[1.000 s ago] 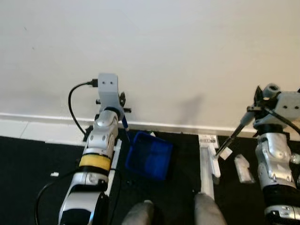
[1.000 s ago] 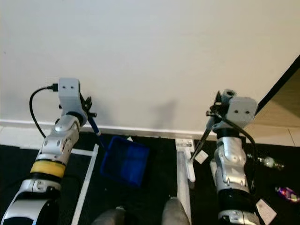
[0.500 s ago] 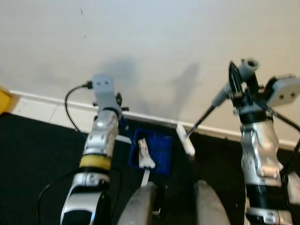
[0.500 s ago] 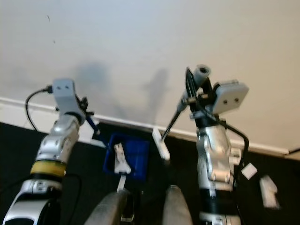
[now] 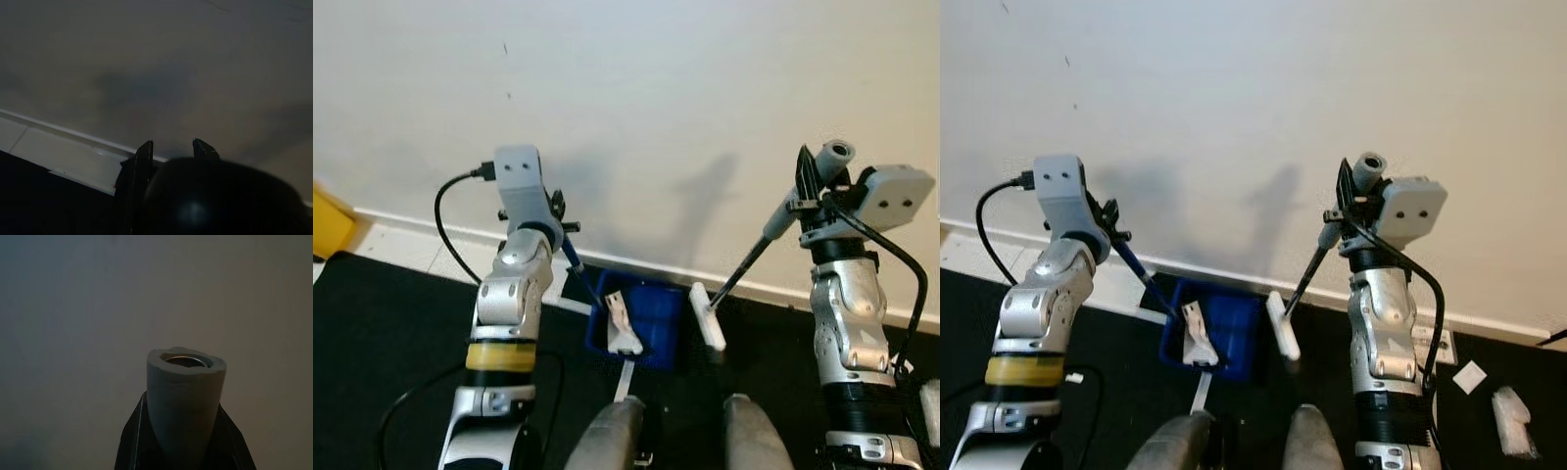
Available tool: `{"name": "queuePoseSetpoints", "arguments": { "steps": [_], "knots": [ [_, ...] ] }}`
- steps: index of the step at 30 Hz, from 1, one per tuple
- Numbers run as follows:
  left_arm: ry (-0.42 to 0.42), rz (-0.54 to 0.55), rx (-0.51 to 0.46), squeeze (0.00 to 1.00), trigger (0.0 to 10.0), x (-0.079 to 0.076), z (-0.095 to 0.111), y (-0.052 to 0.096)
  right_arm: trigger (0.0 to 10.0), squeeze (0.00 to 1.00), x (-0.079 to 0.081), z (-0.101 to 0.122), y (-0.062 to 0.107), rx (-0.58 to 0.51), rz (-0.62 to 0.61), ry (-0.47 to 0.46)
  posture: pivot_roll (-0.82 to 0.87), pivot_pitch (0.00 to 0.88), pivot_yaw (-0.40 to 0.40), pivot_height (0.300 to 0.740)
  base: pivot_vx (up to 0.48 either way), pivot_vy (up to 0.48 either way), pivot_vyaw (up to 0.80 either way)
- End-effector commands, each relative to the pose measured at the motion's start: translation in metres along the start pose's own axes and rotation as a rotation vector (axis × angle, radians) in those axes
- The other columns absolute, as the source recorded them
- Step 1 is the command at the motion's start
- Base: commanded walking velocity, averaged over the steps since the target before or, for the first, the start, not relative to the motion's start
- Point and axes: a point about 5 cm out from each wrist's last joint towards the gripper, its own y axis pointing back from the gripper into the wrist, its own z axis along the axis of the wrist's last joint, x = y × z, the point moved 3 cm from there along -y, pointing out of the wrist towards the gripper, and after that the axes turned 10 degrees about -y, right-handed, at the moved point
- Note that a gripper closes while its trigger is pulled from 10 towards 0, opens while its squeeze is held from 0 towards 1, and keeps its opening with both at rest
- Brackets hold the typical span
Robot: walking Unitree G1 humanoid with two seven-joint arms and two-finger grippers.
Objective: Sweep floor
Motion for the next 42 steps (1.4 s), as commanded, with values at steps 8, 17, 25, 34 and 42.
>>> {"name": "queuePoseSetpoints", "arguments": {
  "steps": [8,17,25,34,42],
  "knots": [
    [-0.013,-0.005,0.056,0.0,10.0,-0.004,-0.016,-0.005,10.0,0.0,0.002,-0.001,0.0,-0.018,0.002,0.008,-0.09,0.038,0.083,0.74,0.0,0.0,0.0],
    [-0.033,0.0,0.06,0.0,10.0,-0.003,-0.016,-0.006,10.0,0.0,-0.001,-0.009,0.003,0.004,-0.022,0.018,-0.09,0.037,0.089,0.74,0.0,0.0,0.0],
    [-0.036,0.009,0.061,0.0,10.0,-0.001,-0.017,-0.006,10.0,0.0,-0.007,-0.011,0.002,0.009,-0.057,0.0,-0.08,0.047,0.087,0.74,0.0,0.0,0.58],
    [-0.043,0.018,0.058,0.0,10.0,0.002,-0.017,-0.005,10.0,0.0,-0.007,-0.013,0.003,0.012,-0.066,-0.012,-0.08,0.055,0.09,0.74,0.0,0.0,0.8],
    [-0.05,0.014,0.055,0.0,10.0,0.001,-0.016,-0.005,10.0,0.0,-0.008,-0.014,0.004,0.014,-0.072,-0.014,-0.08,0.059,0.093,0.74,0.0,0.0,0.8]
  ]
}}
